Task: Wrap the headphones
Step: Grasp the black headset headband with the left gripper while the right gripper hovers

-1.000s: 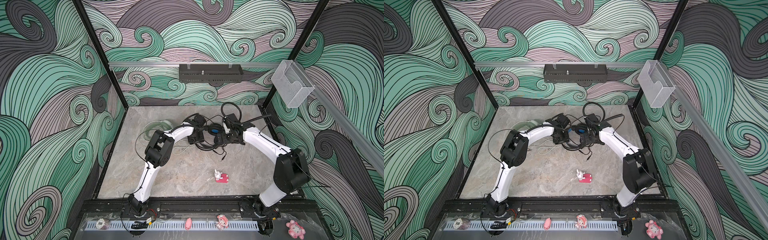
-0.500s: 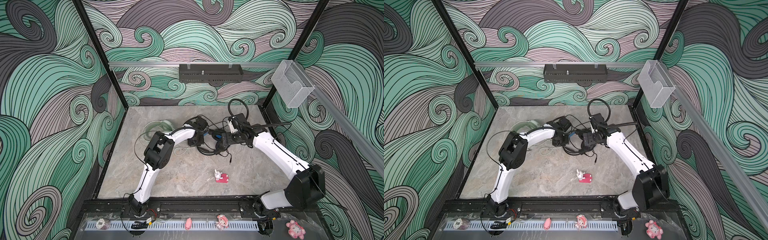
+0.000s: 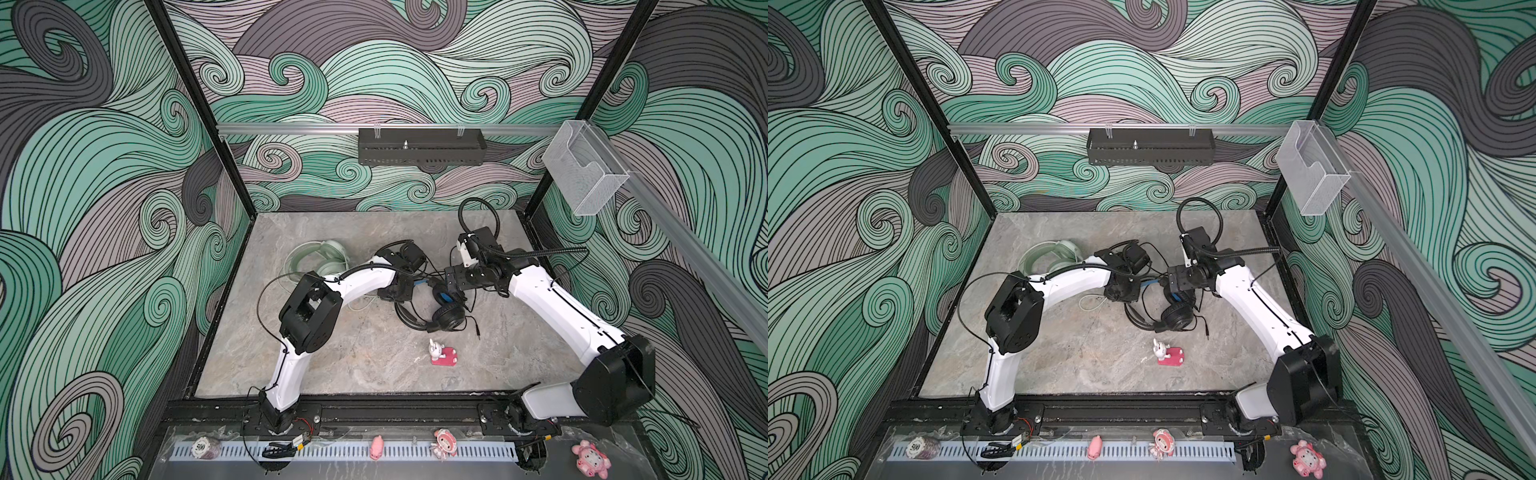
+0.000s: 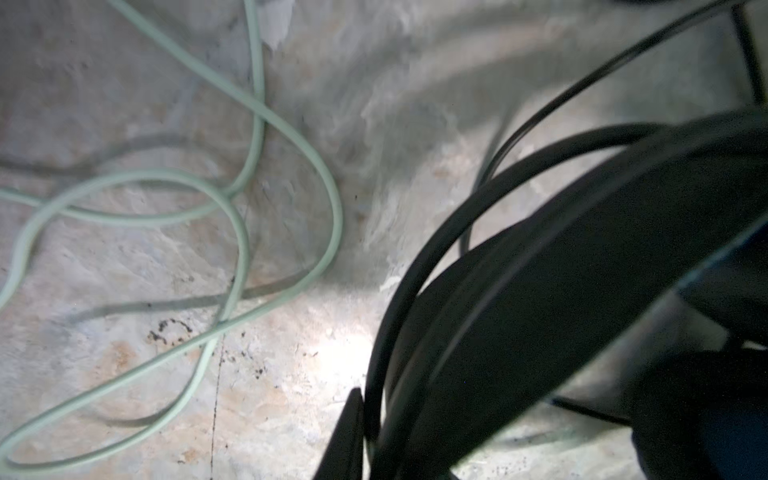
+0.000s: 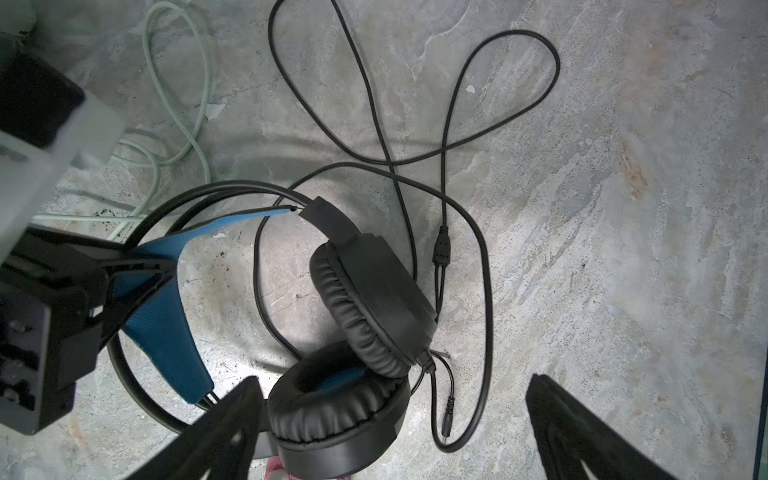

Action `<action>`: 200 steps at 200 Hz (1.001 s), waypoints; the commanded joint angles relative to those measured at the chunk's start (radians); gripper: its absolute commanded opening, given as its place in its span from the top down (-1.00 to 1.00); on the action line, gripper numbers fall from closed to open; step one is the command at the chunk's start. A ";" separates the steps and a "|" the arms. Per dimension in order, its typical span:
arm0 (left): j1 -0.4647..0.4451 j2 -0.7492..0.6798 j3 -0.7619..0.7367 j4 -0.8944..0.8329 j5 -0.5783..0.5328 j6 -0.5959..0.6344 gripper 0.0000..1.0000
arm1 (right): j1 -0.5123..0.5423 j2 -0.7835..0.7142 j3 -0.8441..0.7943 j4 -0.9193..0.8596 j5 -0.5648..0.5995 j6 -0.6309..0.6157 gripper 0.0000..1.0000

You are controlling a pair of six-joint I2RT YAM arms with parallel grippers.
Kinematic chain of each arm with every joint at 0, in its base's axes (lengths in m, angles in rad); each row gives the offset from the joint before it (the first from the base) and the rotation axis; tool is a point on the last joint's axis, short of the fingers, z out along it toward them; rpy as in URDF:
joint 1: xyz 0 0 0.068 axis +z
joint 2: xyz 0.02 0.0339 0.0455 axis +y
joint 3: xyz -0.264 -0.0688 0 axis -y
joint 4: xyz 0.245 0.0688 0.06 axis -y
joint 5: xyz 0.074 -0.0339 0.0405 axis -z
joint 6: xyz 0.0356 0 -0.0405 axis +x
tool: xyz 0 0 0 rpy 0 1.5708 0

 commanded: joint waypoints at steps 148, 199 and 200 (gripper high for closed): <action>0.012 0.009 -0.167 0.028 0.135 -0.122 -0.15 | -0.006 -0.027 0.028 -0.026 -0.014 0.007 -0.99; 0.034 0.058 -0.111 0.026 0.069 -0.119 0.32 | -0.011 -0.053 0.015 -0.025 0.004 -0.013 -0.99; 0.035 0.058 -0.110 0.026 0.069 -0.119 0.34 | -0.011 -0.054 0.015 -0.026 0.004 -0.013 -0.99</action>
